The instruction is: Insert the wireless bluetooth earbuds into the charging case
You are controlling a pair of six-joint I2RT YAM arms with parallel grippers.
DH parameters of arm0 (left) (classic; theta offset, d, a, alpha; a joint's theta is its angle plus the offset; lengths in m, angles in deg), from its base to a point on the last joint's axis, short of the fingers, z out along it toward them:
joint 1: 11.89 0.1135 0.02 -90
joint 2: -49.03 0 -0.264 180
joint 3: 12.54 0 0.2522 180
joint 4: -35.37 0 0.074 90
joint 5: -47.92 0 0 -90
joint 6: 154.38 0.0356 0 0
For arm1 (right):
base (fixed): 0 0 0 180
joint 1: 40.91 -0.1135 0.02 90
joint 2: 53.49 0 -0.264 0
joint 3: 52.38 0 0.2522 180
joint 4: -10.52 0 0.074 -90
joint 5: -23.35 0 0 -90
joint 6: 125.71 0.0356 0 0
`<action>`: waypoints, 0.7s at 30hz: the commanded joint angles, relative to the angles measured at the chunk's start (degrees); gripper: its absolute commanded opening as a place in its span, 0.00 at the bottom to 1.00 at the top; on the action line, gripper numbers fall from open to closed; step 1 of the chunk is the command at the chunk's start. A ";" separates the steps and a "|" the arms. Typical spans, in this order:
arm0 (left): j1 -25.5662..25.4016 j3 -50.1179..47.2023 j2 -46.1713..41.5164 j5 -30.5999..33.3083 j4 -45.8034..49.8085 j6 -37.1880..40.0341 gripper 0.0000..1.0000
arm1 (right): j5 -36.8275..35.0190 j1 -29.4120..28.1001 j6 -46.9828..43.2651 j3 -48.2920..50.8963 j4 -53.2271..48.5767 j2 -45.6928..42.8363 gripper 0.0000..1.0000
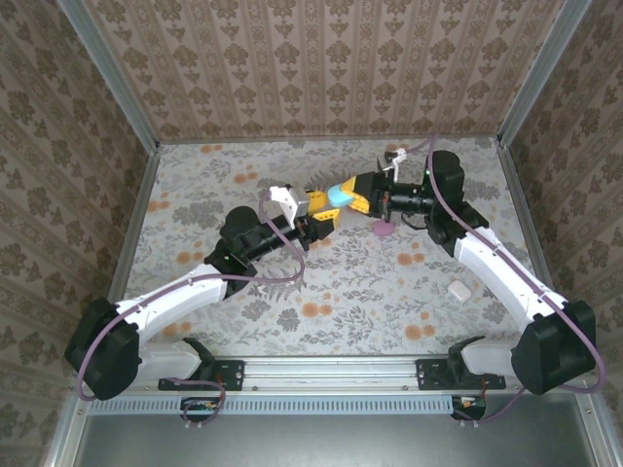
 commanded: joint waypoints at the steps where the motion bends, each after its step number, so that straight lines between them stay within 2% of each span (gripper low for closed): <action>1: 0.43 1.12 -1.81 0.18 0.10 1.01 0.47 | -3.82 1.73 1.33 0.63 3.16 -2.02 0.07; 6: 0.43 0.97 -2.27 0.59 1.64 1.64 0.52 | -7.10 2.58 -1.81 1.88 0.10 -2.74 0.08; 9: 0.48 0.11 -3.81 2.66 2.75 2.45 0.53 | -14.54 3.27 -13.00 3.08 -12.48 -3.51 0.08; 11: 0.43 -0.91 -5.05 5.15 2.96 2.77 0.55 | -19.10 3.26 -18.58 4.80 -16.63 -2.63 0.09; 13: 0.44 -1.57 -6.69 7.73 4.64 3.21 0.56 | -22.08 3.31 -21.65 7.04 -18.00 -0.18 0.09; 16: 0.52 -1.76 -8.58 10.60 7.71 3.88 0.59 | -22.63 3.08 -23.19 9.92 -16.39 5.10 0.09; 21: 0.55 -1.90 -10.66 12.67 10.81 4.81 0.61 | -27.99 1.49 -26.00 11.96 -14.51 14.05 0.09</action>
